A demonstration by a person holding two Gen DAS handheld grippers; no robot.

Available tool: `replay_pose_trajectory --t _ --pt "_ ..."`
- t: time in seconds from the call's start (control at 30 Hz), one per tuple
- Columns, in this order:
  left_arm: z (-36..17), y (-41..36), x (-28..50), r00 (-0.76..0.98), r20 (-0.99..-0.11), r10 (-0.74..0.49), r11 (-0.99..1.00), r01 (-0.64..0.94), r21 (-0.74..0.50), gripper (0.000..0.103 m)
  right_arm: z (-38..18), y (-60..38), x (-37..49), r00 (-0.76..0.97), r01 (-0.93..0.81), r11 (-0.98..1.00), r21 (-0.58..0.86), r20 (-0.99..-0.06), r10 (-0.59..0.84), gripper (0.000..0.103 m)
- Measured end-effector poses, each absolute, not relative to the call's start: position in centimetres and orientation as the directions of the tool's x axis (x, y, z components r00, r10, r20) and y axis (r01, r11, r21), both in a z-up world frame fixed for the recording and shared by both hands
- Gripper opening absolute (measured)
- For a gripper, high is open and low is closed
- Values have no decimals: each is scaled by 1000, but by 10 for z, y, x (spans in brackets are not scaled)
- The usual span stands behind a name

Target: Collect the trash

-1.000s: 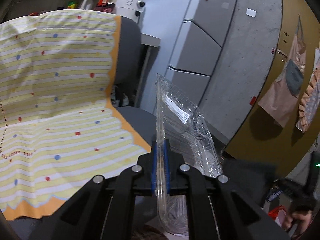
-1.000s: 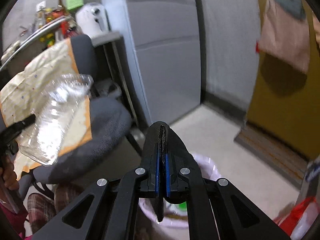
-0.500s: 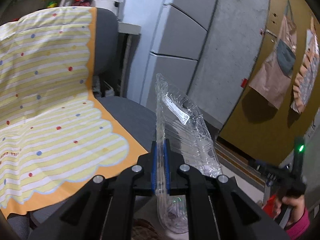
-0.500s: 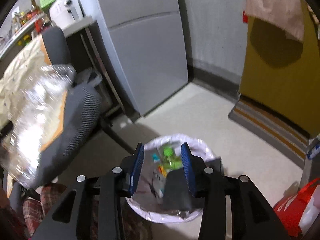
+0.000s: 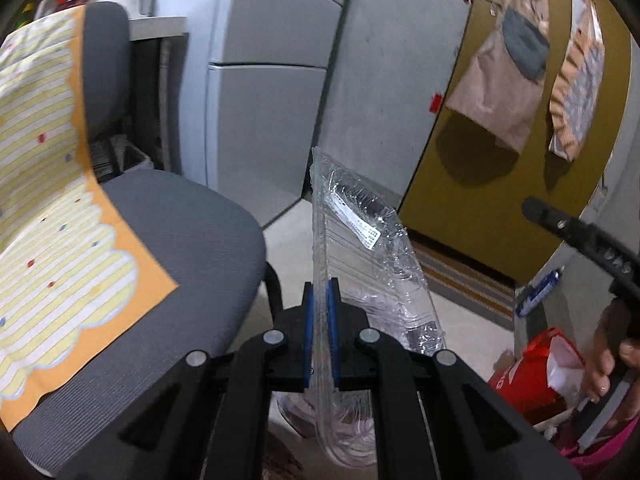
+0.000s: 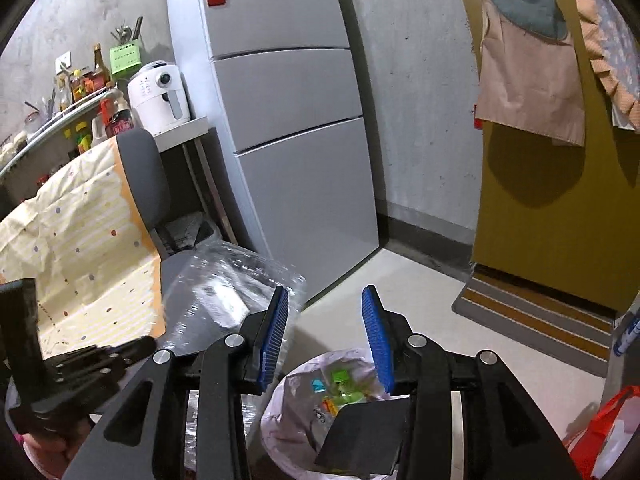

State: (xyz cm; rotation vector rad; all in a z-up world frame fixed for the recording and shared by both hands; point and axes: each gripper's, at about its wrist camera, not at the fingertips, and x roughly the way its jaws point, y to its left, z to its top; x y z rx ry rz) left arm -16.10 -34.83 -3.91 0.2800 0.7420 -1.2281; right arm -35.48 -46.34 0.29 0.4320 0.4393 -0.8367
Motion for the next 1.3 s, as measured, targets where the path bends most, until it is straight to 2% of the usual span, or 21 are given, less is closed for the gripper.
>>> replay_pose_trajectory --t 0.13,0.2,0.23,0.47,0.6,0.67,0.7,0.77,0.83,0.87,1.0,1.17,1.3 --pt "-53 -375 -165 125 -688 -715 329 928 -174 7 0 -473 -362 578 794 575 198 -536 -615 41" --pt "-61 -387 -166 109 -714 -692 321 932 -169 35 -4 -477 -364 574 798 567 202 -541 -615 41" --pt "-66 -391 -167 106 -724 -682 318 934 -163 59 -6 -479 -364 572 799 566 202 -546 -613 41" --pt "-66 -373 -154 175 -727 -664 369 922 -115 60 -13 -477 -354 578 784 590 193 -575 -579 41" --pt "-57 -352 -147 234 -723 -650 419 904 -84 63 -14 -462 -335 597 744 646 170 -603 -529 49" --pt "-48 -337 -145 269 -710 -651 448 891 -73 72 -12 -451 -326 613 718 678 161 -609 -504 52" --pt "-45 -330 -145 281 -704 -652 457 887 -70 74 -11 -447 -322 619 706 691 159 -613 -492 56" --pt "-37 -317 -146 307 -697 -648 477 877 -57 86 -7 -436 -314 633 679 717 157 -619 -464 62" --pt "-27 -302 -147 344 -691 -635 507 861 -37 92 -5 -428 -308 640 659 737 152 -627 -443 72" --pt "-23 -295 -148 356 -689 -631 518 855 -32 96 -3 -423 -305 646 648 747 151 -629 -433 73" --pt "-5 -264 -147 411 -681 -606 574 818 -17 96 4 -407 -295 653 611 781 130 -640 -405 85" --pt "9 -231 -147 453 -681 -575 637 770 -26 96 15 -388 -284 679 553 825 116 -637 -365 90" --pt "14 -207 -150 514 -685 -517 696 718 14 96 18 -377 -276 685 518 847 121 -651 -326 92"
